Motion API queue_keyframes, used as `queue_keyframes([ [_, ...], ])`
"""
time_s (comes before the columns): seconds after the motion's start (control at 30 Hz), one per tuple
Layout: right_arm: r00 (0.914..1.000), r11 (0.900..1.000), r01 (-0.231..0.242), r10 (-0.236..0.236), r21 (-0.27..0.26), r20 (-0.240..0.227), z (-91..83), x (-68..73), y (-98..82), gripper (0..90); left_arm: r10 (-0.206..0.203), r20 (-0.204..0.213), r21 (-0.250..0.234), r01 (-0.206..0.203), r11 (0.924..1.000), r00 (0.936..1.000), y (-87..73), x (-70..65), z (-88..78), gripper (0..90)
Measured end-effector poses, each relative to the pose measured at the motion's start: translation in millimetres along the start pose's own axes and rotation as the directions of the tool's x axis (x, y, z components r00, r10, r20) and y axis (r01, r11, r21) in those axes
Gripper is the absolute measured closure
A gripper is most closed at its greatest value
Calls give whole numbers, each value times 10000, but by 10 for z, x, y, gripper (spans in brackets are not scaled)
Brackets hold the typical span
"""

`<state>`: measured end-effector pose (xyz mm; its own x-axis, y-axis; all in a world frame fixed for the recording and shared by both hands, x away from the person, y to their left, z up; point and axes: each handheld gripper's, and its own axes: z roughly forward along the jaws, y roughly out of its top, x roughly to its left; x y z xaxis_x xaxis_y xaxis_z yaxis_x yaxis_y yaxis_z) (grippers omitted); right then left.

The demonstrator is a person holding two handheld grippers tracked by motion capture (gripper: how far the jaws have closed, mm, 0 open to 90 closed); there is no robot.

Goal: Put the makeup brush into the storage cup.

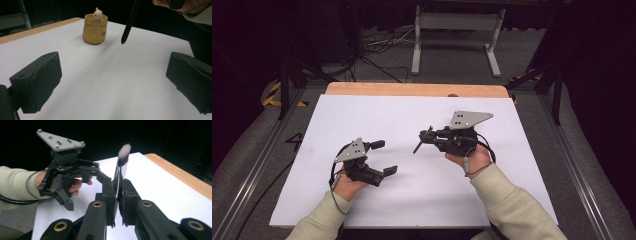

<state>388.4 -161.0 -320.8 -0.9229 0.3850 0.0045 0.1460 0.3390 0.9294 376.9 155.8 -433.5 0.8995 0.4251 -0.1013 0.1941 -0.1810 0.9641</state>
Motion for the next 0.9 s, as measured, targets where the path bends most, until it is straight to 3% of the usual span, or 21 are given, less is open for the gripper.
queue_keyframes([
  [0.23, 9965, 10000, -29, 29, -2, 832, -104, -125, 51, 832, -317, -715, -151, 307, 9994, 9969, -4, 35, -16, 23],
  [0.33, 9945, 10000, -18, 24, -51, 1049, -125, -159, 57, 832, -402, -829, -169, 389, 9991, 9957, -6, 45, -21, 21],
  [0.47, 9867, 9999, -25, 44, -120, 1623, -174, -220, 66, 832, -228, -921, -118, 218, 9997, 9955, -19, 46, -23, 19],
  [0.63, 9781, 9998, -87, 119, -162, 2078, -223, -289, 93, 832, -431, -959, -277, 406, 9988, 9945, -31, 67, -33, 19],
  [0.9, 9580, 9996, -241, 271, -137, 2855, -302, -427, 132, 832, -385, -1157, -283, 355, 9990, 9925, -37, 69, -26, 16],
])
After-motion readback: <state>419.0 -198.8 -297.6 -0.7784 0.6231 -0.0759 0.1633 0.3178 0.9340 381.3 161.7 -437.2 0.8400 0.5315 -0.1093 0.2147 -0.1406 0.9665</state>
